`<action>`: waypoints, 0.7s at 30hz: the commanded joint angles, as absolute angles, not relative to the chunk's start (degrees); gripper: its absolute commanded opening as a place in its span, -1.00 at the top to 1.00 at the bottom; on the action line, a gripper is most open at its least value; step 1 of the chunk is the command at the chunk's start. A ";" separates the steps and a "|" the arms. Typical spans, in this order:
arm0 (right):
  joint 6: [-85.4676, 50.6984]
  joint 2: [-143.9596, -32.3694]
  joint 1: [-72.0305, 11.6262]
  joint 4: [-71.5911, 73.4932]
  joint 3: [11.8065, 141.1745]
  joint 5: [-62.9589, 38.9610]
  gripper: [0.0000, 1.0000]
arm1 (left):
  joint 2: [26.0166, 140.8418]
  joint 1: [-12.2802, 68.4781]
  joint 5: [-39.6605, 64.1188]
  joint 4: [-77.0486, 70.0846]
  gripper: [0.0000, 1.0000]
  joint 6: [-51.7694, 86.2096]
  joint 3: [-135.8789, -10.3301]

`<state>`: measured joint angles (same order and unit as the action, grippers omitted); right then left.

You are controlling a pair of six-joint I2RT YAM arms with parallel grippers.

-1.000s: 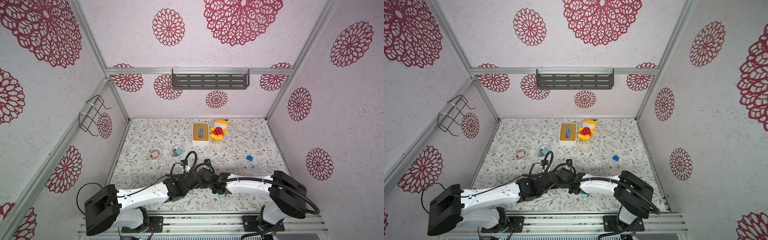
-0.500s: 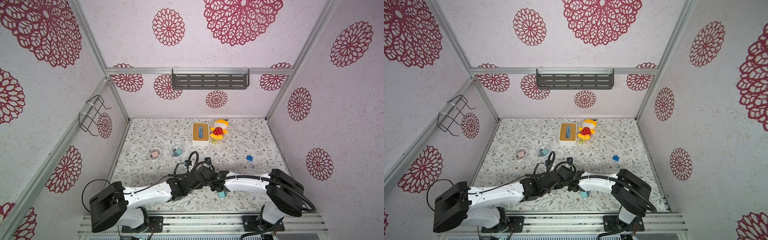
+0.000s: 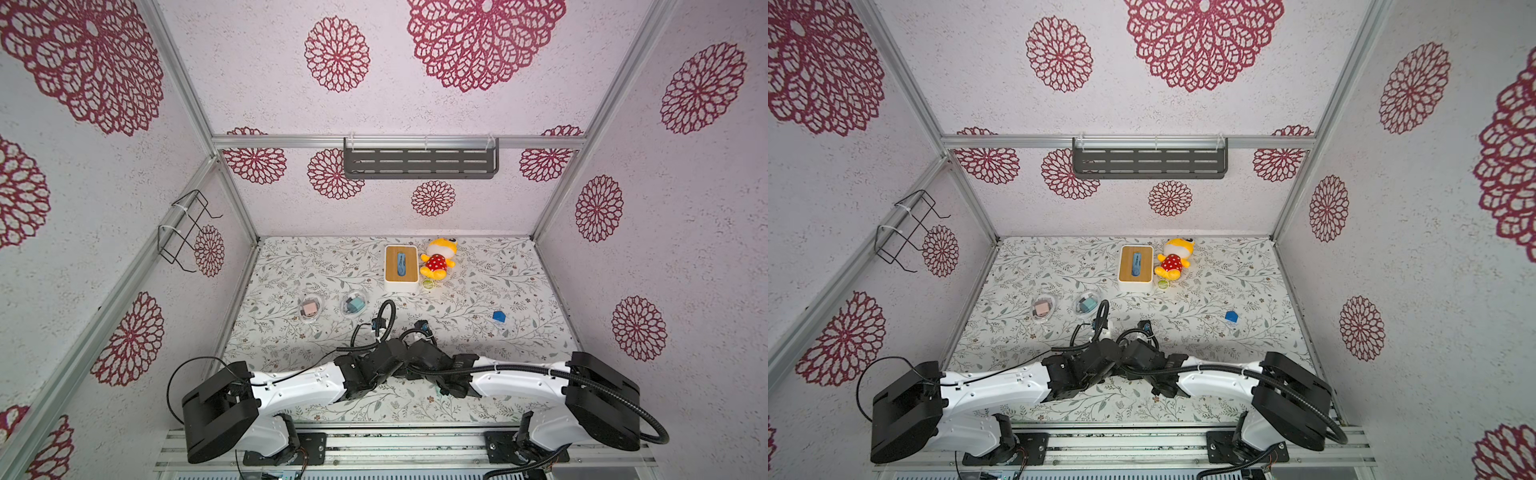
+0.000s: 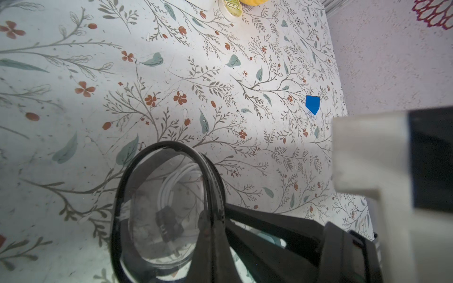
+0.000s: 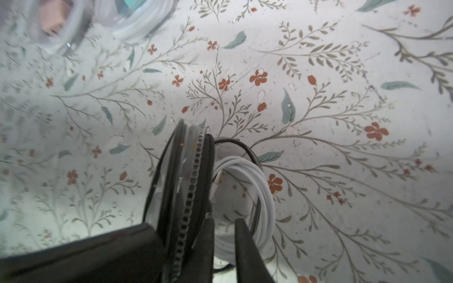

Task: Pack away charging kits
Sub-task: Place the charging cable in the storage bag.

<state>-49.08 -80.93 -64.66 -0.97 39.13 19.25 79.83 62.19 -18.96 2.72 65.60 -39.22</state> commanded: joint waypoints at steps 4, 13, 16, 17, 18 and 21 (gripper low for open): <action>-49.98 -74.53 -64.86 -0.71 37.05 23.03 0.46 | 80.24 61.61 -18.88 1.23 1.00 65.88 -38.84; -55.42 -72.09 -63.39 -8.04 34.56 27.86 0.43 | 82.25 61.27 -18.72 2.37 1.00 66.61 -40.25; -55.46 -75.21 -62.35 -6.82 35.19 26.30 0.46 | 82.45 61.26 -18.46 1.98 1.00 66.58 -40.26; -55.08 -76.55 -62.07 -5.53 35.58 25.10 0.47 | 82.61 61.26 -18.37 1.72 1.00 66.58 -40.25; -54.66 -77.81 -61.97 -4.54 36.17 24.09 0.47 | 82.78 61.26 -18.32 1.59 1.00 66.57 -40.34; -53.43 -82.08 -62.14 -1.32 38.47 20.22 0.52 | 83.54 61.20 -17.95 1.52 1.00 66.46 -40.91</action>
<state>-53.58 -79.88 -62.26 -4.64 35.90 23.33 82.61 61.80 -18.48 2.37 66.26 -39.35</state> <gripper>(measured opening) 0.247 0.038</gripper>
